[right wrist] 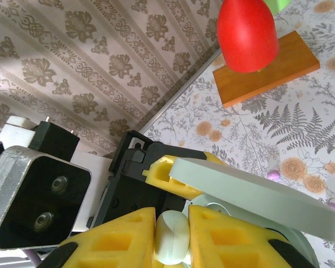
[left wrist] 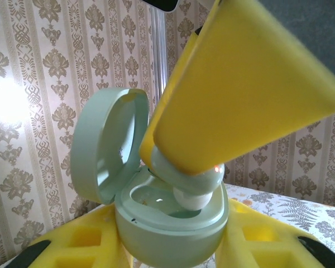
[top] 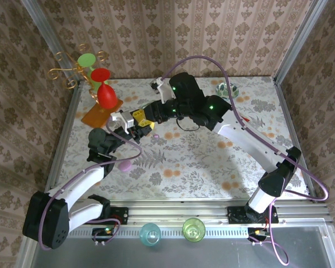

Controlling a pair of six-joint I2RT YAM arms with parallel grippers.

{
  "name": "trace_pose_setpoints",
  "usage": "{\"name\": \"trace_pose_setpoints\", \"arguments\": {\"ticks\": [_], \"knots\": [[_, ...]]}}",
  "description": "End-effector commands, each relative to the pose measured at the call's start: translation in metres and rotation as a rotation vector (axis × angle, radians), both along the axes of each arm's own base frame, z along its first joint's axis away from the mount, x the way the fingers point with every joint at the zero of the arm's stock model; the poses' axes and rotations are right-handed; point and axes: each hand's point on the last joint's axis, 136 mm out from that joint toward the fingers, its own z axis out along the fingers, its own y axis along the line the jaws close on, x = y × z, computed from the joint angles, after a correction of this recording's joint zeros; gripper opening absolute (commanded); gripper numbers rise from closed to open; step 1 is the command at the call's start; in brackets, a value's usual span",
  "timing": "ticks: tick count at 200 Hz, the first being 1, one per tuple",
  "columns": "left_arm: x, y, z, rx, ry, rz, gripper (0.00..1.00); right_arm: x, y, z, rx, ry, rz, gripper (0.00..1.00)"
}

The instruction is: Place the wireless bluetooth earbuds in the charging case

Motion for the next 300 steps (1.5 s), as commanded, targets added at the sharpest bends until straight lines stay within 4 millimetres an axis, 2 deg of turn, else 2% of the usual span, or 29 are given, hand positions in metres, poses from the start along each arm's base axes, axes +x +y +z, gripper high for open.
{"name": "trace_pose_setpoints", "arguments": {"ticks": [1, 32, 71, 77, 104, 147, 186, 220, 300], "knots": [[0.000, 0.009, 0.018, -0.035, -0.046, 0.044, 0.23, 0.006, -0.001, -0.008, -0.042, -0.028, -0.046, 0.21], [0.002, 0.012, 0.019, -0.043, -0.046, 0.071, 0.24, 0.017, -0.006, -0.012, -0.052, -0.040, -0.117, 0.21], [0.002, 0.012, 0.021, -0.044, -0.052, 0.073, 0.24, 0.021, -0.003, -0.029, -0.082, -0.014, -0.149, 0.21], [0.002, 0.012, 0.020, -0.043, -0.051, 0.072, 0.24, 0.024, -0.001, -0.023, -0.060, -0.034, -0.154, 0.21], [0.001, 0.012, 0.020, -0.041, -0.051, 0.072, 0.24, 0.030, 0.001, -0.026, -0.044, -0.040, -0.178, 0.20], [0.006, 0.016, 0.018, -0.052, -0.049, 0.109, 0.24, 0.030, 0.005, -0.020, 0.029, -0.035, -0.201, 0.20], [0.010, 0.018, 0.016, -0.051, -0.049, 0.136, 0.24, 0.029, 0.005, -0.023, 0.042, -0.037, -0.232, 0.20], [0.011, 0.018, 0.011, -0.042, -0.048, 0.138, 0.24, 0.026, -0.002, -0.012, 0.065, -0.058, -0.238, 0.19], [0.015, 0.018, -0.001, -0.013, -0.032, 0.139, 0.24, 0.000, -0.019, 0.027, 0.202, -0.113, -0.168, 0.19]]}}
